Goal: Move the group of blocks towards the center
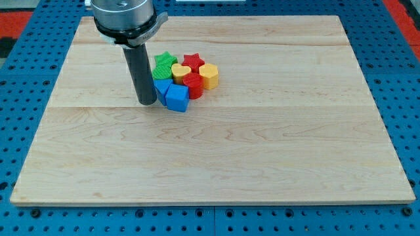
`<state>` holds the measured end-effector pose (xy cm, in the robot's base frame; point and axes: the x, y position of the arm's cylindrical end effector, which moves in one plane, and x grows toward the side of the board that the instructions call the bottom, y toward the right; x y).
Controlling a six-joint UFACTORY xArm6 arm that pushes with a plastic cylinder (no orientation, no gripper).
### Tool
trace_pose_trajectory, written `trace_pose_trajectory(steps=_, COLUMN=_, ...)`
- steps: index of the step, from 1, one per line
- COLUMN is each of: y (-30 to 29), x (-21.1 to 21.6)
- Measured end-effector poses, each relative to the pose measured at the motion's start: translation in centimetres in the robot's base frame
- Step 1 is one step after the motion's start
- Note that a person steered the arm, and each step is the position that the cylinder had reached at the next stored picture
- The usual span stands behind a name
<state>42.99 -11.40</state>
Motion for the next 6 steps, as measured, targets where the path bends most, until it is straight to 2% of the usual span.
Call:
trace_pose_trajectory(steps=1, y=-1.3, x=-0.3)
trace_pose_trajectory(steps=2, y=-3.0, x=-2.4)
trace_pose_trajectory(steps=3, y=-2.1, x=-3.1)
trace_pose_trajectory(steps=4, y=3.5, x=-3.3)
trace_pose_trajectory(steps=6, y=5.0, x=-0.6)
